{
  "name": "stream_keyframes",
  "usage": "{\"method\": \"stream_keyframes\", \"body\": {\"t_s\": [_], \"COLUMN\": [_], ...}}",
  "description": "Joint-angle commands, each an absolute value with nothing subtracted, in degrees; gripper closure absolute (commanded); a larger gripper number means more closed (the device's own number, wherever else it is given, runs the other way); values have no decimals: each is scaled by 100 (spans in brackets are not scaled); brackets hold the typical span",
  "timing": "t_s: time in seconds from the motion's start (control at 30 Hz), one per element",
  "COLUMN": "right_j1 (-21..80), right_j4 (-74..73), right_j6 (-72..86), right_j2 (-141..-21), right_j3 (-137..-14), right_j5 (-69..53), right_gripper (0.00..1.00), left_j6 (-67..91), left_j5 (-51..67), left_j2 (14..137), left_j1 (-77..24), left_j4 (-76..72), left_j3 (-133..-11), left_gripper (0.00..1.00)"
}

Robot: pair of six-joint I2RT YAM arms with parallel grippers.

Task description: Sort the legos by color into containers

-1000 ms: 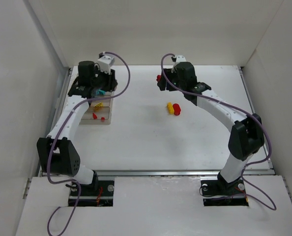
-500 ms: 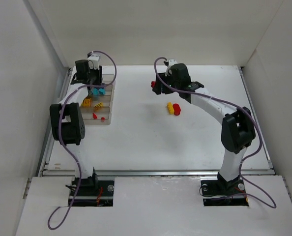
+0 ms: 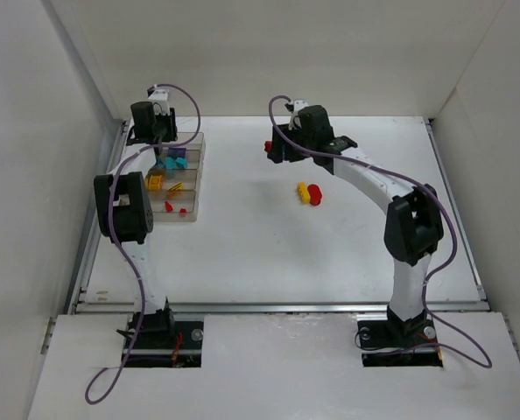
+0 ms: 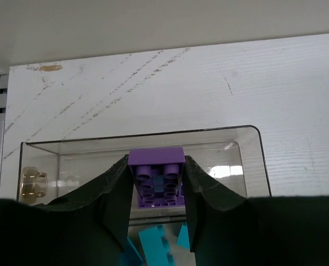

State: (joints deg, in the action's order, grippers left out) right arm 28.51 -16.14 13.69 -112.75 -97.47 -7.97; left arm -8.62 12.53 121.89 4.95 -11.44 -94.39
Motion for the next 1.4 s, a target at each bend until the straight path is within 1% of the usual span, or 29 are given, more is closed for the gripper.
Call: {"method": "stream_keyframes", "body": {"t_s": [0.0, 0.1, 0.13, 0.17, 0.23, 0.3, 0.37, 0.47, 0.6, 0.7, 0.73, 0.77, 0.8, 0.9, 0.93, 1.03, 1.07, 1.1, 1.17, 1.23, 1.3, 1.33, 1.37], "right_j1": [2865, 2865, 2865, 2865, 2813, 2813, 2813, 2813, 2813, 2813, 2813, 2813, 2813, 2760, 2760, 2707, 2655, 2654, 2602, 2602, 2549, 2549, 2549], "right_j4": [-1687, -1792, -1793, -1845, -1846, -1898, -1898, -1898, -1837, -1784, -1654, -1452, -1450, -1616, -1669, -1800, -1871, -1933, -2126, -2258, -2312, -2312, -2312], "right_j6": [1301, 1178, 1178, 1178, 1116, 1116, 1064, 1063, 862, 625, 485, 544, 545, 860, 861, 914, 914, 914, 914, 914, 914, 914, 914], "right_j2": [-11285, -11285, -11337, -11338, -11338, -11338, -11338, -11189, -10996, -10934, -10768, -10566, -10564, -10503, -10503, -10503, -10442, -10441, -10380, -10275, -10196, -10195, -10056], "right_j3": [-10168, -10318, -10318, -10379, -10433, -10485, -10485, -10319, -10160, -9951, -9880, -9653, -9650, -9676, -9677, -9677, -9677, -9677, -9677, -9677, -9677, -9625, -9528], "right_j5": [-721, -721, -668, -668, -668, -615, -615, -563, -563, -930, -1053, -1525, -1529, -1687, -1931, -2433, -2756, -2925, -3276, -3331, -3471, -3533, -3603], "right_gripper": [100, 100, 100, 100, 100, 100, 100, 100, 100, 100, 100, 100, 100, 100, 100, 100, 100, 100, 100, 100, 100, 100, 100], "left_j6": [-624, -624, -572, -571, -519, -519, -519, -519, -369, -456, -579, -1041, -1342, -2370, -2956, -3995, -4443, -5474, -6359, -7307, -7723, -8056, -8486], "left_j5": [1371, 1424, 1528, 1703, 1705, 1705, 1775, 2135, 2609, 3390, 3932, 4721, 4728, 5123, 5124, 5151, 5150, 5081, 4887, 4887, 4939, 5009, 5010], "left_j2": [12243, 12304, 12305, 12305, 12305, 12252, 12252, 11998, 11506, 11075, 10979, 10621, 10617, 10406, 10267, 10108, 9968, 9889, 9573, 9335, 8889, 8720, 8327], "left_j1": [554, 554, 554, 554, 606, 606, 606, 606, 606, 606, 606, 424, 422, 80, 1, -289, -455, -544, -755, -843, -1018, -1098, -1281], "left_j4": [-1310, -1257, -1196, -1265, -1266, -1266, -1056, -897, -774, -537, -449, 317, 325, 1386, 1554, 2012, 2126, 2318, 2320, 2154, 1952, 1786, 1340], "left_j3": [-9721, -9650, -9650, -9581, -9580, -9580, -9633, -9633, -9273, -9149, -9089, -9210, -9211, -9290, -9290, -9141, -9141, -9080, -8851, -8693, -8342, -8167, -7713], "left_gripper": [95, 83, 77, 62, 45, 30, 27, 25, 24, 29, 31, 31, 31, 27, 25, 23, 23, 23, 22, 22, 20, 20, 19]}}
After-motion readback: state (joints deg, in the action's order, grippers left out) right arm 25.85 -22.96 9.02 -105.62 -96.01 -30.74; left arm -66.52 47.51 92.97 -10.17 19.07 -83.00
